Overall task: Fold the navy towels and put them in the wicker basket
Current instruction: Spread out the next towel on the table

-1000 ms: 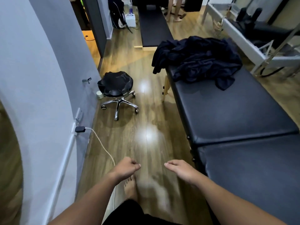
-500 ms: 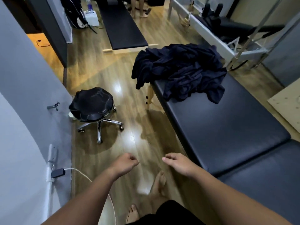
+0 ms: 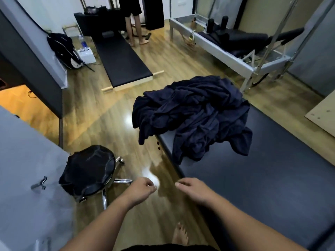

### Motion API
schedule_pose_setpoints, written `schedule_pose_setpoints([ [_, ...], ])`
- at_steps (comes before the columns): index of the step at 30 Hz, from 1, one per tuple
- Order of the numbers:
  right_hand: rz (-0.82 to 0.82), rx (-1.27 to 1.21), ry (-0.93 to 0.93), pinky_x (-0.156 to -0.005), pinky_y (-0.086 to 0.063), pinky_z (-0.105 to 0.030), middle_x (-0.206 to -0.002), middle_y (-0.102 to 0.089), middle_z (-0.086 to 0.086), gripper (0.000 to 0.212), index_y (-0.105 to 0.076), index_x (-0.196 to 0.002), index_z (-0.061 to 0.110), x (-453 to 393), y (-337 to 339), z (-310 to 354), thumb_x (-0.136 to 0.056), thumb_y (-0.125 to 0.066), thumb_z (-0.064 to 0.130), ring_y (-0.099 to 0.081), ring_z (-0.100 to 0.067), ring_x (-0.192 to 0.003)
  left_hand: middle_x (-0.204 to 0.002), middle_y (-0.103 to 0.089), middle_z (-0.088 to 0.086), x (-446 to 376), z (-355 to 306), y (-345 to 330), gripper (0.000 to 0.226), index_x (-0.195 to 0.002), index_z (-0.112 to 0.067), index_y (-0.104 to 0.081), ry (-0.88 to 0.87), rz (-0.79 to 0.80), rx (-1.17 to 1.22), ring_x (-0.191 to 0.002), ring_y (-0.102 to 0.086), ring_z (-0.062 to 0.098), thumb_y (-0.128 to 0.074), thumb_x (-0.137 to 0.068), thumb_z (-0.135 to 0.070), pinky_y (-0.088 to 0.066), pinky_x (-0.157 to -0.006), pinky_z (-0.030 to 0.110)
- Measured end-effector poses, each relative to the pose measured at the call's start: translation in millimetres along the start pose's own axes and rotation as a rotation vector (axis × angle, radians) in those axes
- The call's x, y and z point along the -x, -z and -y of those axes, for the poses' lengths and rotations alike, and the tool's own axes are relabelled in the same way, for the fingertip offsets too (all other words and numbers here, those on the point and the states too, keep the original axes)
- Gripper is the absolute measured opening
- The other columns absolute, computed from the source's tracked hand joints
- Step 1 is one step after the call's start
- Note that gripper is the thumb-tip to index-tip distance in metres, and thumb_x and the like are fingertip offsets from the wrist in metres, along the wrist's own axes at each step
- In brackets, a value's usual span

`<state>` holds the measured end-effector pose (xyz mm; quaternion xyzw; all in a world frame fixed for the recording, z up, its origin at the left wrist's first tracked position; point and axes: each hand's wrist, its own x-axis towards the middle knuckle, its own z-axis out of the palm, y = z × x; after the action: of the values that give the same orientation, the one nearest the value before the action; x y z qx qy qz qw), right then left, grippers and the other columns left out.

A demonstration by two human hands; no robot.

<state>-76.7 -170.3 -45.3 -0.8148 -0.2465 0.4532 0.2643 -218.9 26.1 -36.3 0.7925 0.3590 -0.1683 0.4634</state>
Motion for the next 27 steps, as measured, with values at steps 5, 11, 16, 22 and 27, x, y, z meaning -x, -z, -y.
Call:
schedule_pose_setpoints([
  [5, -0.206, -0.100, -0.037, -0.099, -0.049, -0.033, -0.130, -0.064, 0.008, 0.064, -0.061, -0.135, 0.029, -31, 60, 8, -0.089, -0.052, 0.071, -0.059, -0.013, -0.119, -0.073, -0.062, -0.004, -58, -61, 26, 0.018, -0.090, -0.012, -0.073, -0.075, 0.031, -0.094, -0.066, -0.057, 0.010, -0.064, -0.094, -0.028, -0.045, -0.060, 0.026],
  [11, -0.528, -0.162, -0.181, -0.083, -0.055, -0.036, -0.095, -0.068, 0.009, 0.045, -0.065, -0.102, 0.024, -58, 117, 17, -0.092, -0.052, 0.066, -0.063, -0.013, -0.093, -0.067, -0.060, 0.000, -127, -138, 47, 0.027, -0.073, -0.007, -0.060, -0.222, 0.051, -0.157, -0.064, -0.057, 0.013, -0.062, -0.096, -0.022, -0.045, -0.062, 0.027],
  [16, -0.621, -0.204, -0.296, -0.080, -0.047, -0.034, -0.121, -0.061, 0.001, 0.069, -0.046, -0.131, 0.021, -98, 148, 31, -0.084, -0.059, 0.070, -0.059, -0.024, -0.112, -0.102, -0.068, -0.006, -188, -198, 60, 0.037, -0.130, -0.019, -0.061, -0.399, 0.071, -0.307, -0.095, -0.063, 0.012, -0.065, -0.096, -0.034, -0.049, -0.082, 0.024],
  [22, -0.725, -0.174, -0.455, -0.070, -0.055, -0.034, -0.083, -0.061, -0.001, 0.016, -0.050, -0.078, 0.016, -125, 154, 38, -0.087, -0.063, 0.017, -0.060, -0.017, -0.077, -0.128, -0.045, 0.002, -249, -245, 58, 0.057, -0.144, -0.016, -0.045, -0.910, -0.001, -0.640, -0.118, -0.049, 0.024, -0.064, -0.095, -0.039, -0.050, -0.094, 0.035],
  [27, -0.963, -0.097, -0.688, -0.061, -0.045, -0.032, -0.087, -0.044, 0.000, 0.025, -0.037, -0.074, 0.018, -88, 162, 20, -0.083, -0.054, 0.003, -0.052, -0.023, -0.072, -0.129, -0.050, 0.010, -271, -289, 39, 0.048, -0.129, -0.012, -0.057, -1.356, -0.060, -0.817, -0.108, -0.054, 0.032, -0.072, -0.083, -0.015, -0.055, -0.080, 0.043],
])
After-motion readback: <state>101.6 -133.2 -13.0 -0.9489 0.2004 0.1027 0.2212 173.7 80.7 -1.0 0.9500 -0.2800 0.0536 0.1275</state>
